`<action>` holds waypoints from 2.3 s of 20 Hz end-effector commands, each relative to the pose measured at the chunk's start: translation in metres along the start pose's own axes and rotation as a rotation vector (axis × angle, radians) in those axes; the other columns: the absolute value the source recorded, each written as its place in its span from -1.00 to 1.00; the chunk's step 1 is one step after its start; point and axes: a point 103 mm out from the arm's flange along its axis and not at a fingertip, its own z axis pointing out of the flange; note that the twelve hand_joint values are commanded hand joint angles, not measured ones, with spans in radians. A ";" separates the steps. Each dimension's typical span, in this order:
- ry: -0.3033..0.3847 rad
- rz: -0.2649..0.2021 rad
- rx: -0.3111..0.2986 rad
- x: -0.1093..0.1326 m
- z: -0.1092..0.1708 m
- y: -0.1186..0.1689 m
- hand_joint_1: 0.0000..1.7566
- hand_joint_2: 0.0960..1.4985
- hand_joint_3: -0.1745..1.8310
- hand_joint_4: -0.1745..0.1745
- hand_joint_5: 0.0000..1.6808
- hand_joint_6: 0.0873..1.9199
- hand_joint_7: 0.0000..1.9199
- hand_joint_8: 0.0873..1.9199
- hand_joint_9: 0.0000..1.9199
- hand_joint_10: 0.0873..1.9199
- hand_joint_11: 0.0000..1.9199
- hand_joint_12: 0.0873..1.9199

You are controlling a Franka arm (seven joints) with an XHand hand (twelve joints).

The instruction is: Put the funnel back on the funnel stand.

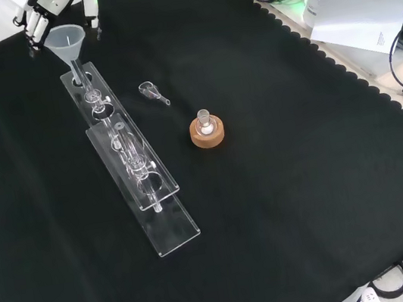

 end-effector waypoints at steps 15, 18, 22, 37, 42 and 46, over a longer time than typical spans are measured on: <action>0.042 -0.049 0.068 0.013 0.018 0.014 -0.14 0.26 -1.00 -0.22 -0.71 -1.00 -0.88 -0.36 -0.63 -0.36 -0.78 0.40; 0.049 -0.049 0.073 0.012 0.016 0.011 -0.18 0.23 -1.00 -0.21 -0.77 -1.00 -0.98 -0.41 -0.72 -0.33 -0.84 0.42; 0.055 -0.048 0.068 0.011 0.013 0.004 -0.24 0.18 -1.00 -0.19 -0.83 -1.00 -1.00 -0.56 -0.78 -0.31 -0.88 0.43; 0.055 -0.016 0.038 0.015 -0.006 -0.039 -0.31 0.09 -1.00 -0.17 -0.97 -1.00 -1.00 -0.67 -0.83 -0.27 -0.92 0.45; 0.056 0.004 0.005 0.015 -0.018 -0.071 -0.32 0.09 -1.00 -0.16 -0.97 -1.00 -1.00 -0.67 -0.84 -0.27 -0.92 0.46; 0.067 0.027 -0.021 0.015 -0.022 -0.099 -0.32 0.09 -1.00 -0.16 -0.97 -1.00 -1.00 -0.65 -0.84 -0.26 -0.92 0.46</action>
